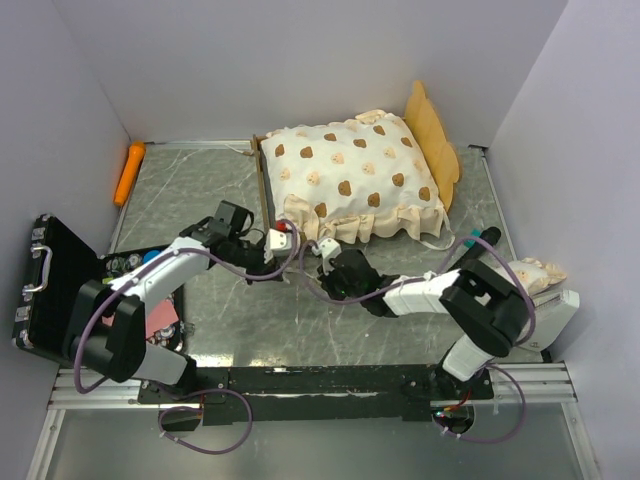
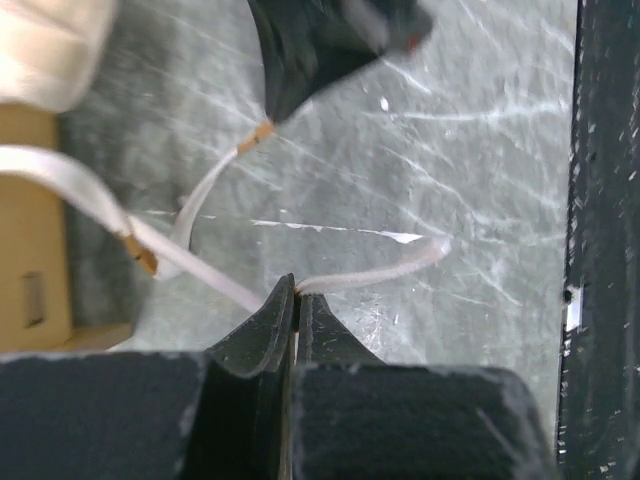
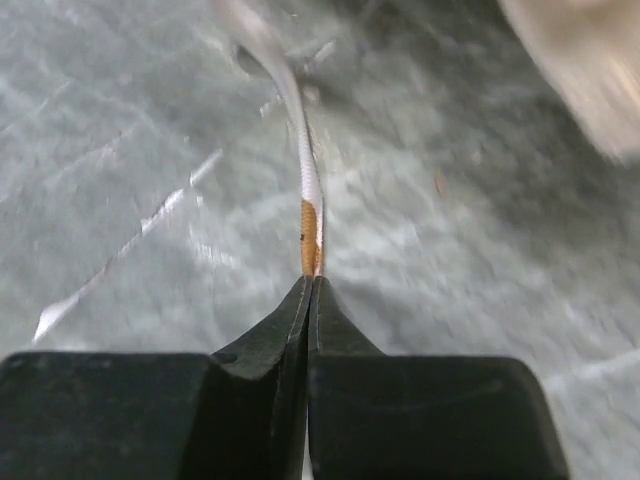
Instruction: Set up the pet bed
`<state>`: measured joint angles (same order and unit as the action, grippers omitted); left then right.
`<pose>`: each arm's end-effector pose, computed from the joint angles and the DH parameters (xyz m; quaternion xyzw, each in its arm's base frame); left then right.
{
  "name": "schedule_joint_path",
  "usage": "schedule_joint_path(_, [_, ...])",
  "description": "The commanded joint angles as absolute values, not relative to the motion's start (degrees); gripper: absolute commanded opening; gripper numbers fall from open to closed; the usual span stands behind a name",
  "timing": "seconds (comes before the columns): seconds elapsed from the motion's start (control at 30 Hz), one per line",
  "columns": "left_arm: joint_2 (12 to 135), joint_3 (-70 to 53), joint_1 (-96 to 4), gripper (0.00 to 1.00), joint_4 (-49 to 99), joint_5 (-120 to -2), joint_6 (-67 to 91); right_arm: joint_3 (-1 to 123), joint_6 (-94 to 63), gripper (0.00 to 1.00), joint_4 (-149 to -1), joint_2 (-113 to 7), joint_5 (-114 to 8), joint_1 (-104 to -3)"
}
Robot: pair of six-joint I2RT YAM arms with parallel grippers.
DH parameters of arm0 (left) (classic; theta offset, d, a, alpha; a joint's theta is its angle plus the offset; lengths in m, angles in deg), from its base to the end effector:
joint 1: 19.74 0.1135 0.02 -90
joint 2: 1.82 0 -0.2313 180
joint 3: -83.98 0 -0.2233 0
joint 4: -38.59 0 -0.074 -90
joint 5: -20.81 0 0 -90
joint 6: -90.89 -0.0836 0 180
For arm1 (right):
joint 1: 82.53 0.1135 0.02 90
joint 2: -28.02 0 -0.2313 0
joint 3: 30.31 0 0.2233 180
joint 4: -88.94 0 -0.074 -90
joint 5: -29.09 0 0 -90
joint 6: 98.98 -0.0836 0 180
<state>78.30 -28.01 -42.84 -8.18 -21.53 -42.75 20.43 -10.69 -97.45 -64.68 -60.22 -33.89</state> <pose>0.2204 -0.1612 0.1830 0.5752 0.6763 -0.3392 0.3108 0.2141 0.2447 0.1036 -0.3566 0.8146 0.1994 0.4116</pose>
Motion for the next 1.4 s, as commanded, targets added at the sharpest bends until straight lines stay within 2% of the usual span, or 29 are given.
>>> schedule_joint_path(0.0, [81.0,-30.6,-45.8,0.01,-7.6,-24.9,-48.8,18.8,-13.1,0.0,-99.4,-57.5,-54.2,-35.5])
schedule_joint_path(0.13, [84.0,-32.4,-51.4,0.01,-2.2,-33.2,-45.4,17.9,-15.6,0.0,-101.9,-54.6,-49.7,-37.6])
schedule_joint_path(0.2, [85.9,-31.2,-52.9,0.07,-2.6,-34.6,-45.1,17.2,-17.2,0.0,-104.3,-53.8,-48.1,-39.2])
schedule_joint_path(0.23, [86.2,-30.6,-52.9,0.13,-3.3,-35.3,-45.3,16.9,-17.8,0.0,-104.9,-53.6,-47.8,-39.8])
schedule_joint_path(0.3, [86.6,-28.8,-53.0,0.33,-5.6,-37.8,-46.4,17.1,-18.5,0.0,-105.5,-53.2,-47.6,-40.6])
schedule_joint_path(0.4, [86.4,-24.7,-52.9,0.77,-12.3,-39.6,-46.7,18.7,-18.3,0.0,-105.7,-53.7,-47.2,-40.7])
schedule_joint_path(0.43, [85.9,-23.4,-53.0,0.86,-13.3,-40.0,-45.8,19.2,-18.2,0.0,-105.5,-54.3,-47.2,-40.8])
schedule_joint_path(0.5, [83.7,-21.7,-52.8,0.87,-12.4,-40.3,-43.6,20.0,-18.1,0.0,-105.4,-55.2,-47.2,-40.8])
schedule_joint_path(0.57, [81.9,-21.0,-52.6,0.84,-7.4,-41.0,-37.3,20.7,-18.3,0.0,-105.5,-55.9,-47.0,-40.7])
schedule_joint_path(0.7, [84.7,-20.5,-52.6,0.63,4.3,-48.2,-23.4,20.6,-19.5,0.0,-106.3,-55.7,-46.8,-40.7])
schedule_joint_path(0.8, [90.6,-18.0,-52.7,0.54,6.3,-54.7,-15.4,19.8,-19.9,0.0,-107.2,-54.7,-47.1,-40.7])
schedule_joint_path(0.93, [92.0,-20.2,-53.6,0.52,10.7,-58.0,-13.7,19.1,-19.8,0.0,-107.6,-53.9,-47.3,-40.7])
schedule_joint_path(1.07, [92.4,-21.6,-53.8,0.43,13.1,-62.3,-14.3,18.8,-20.1,0.0,-108.8,-53.6,-46.7,-40.7])
schedule_joint_path(1.13, [92.1,-22.3,-53.9,0.25,13.6,-62.5,-14.7,19.2,-20.2,0.0,-108.9,-54.0,-46.2,-40.7])
schedule_joint_path(1.17, [91.7,-22.6,-53.9,0.08,13.4,-62.2,-14.3,19.5,-20.2,0.0,-109.0,-54.4,-46.1,-40.7])
schedule_joint_path(1.2, [91.1,-22.8,-53.9,0.01,12.8,-60.9,-14.1,19.8,-20.3,0.0,-109.1,-54.8,-45.9,-40.8])
schedule_joint_path(1.37, [84.9,-23.7,-53.8,0.01,9.4,-51.5,-16.2,24.0,-22.8,0.0,-110.5,-58.6,-43.0,-42.7])
